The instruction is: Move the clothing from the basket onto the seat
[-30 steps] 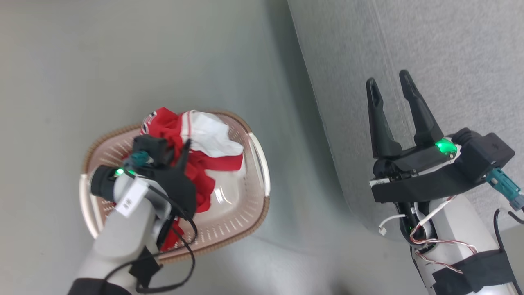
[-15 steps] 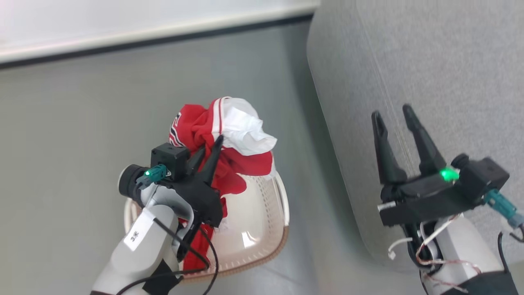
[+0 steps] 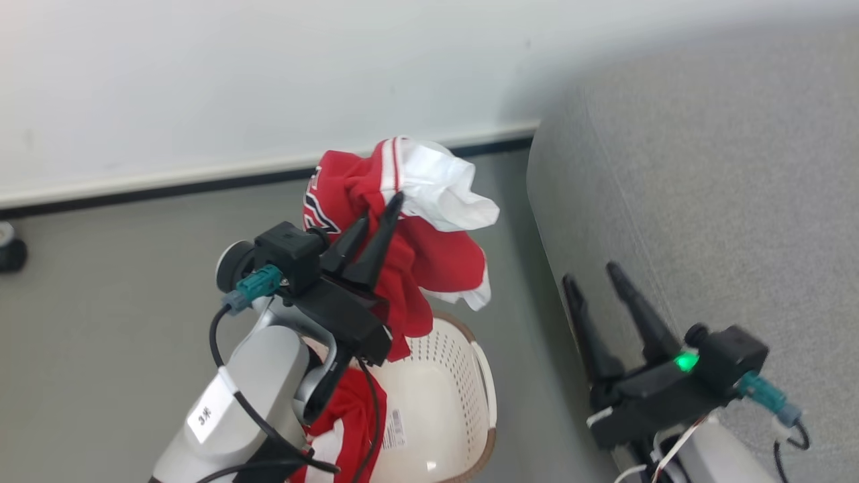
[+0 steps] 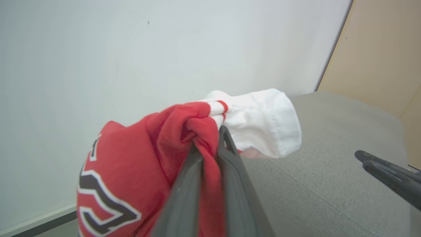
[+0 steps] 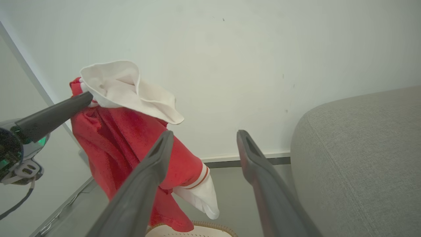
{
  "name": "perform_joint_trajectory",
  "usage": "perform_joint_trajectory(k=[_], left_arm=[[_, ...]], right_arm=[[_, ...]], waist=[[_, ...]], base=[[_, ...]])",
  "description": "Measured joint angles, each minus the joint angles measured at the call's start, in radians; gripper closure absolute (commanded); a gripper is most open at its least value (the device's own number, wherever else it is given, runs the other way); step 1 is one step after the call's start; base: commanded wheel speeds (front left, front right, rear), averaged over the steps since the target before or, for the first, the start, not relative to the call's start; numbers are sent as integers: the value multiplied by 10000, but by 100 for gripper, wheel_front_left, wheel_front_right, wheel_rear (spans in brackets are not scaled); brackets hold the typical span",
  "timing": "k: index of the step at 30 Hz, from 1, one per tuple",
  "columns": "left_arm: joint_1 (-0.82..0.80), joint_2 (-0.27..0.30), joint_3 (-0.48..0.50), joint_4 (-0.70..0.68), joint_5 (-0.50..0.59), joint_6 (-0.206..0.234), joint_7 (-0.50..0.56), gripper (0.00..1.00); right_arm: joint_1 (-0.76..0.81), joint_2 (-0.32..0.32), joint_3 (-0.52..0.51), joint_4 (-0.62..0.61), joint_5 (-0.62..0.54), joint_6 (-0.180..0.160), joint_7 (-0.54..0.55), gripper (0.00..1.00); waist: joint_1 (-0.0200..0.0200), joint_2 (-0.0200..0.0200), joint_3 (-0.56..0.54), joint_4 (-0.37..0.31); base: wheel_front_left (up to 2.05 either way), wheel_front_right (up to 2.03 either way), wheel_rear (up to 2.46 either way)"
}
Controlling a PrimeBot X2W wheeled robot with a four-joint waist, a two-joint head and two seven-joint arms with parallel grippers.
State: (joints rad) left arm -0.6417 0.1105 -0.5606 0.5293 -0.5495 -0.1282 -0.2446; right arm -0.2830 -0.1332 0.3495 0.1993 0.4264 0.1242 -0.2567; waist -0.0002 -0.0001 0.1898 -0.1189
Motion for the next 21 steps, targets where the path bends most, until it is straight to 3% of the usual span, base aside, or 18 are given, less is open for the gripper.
perform_joint_trajectory(k=[12, 21], left_arm=[[349, 104, -376, -1622, -198, -29, 67, 100], [523, 119, -410, -2146, -234, -35, 462, 100]], right_arm=[[496, -441, 1689, -161, 107, 2, 0, 0], [430, -719, 2092, -247, -48, 4, 0, 0]], waist=[[0, 0, -1443, 251], [1, 1, -1576, 363]], base=[[0, 0, 0], [0, 0, 0]])
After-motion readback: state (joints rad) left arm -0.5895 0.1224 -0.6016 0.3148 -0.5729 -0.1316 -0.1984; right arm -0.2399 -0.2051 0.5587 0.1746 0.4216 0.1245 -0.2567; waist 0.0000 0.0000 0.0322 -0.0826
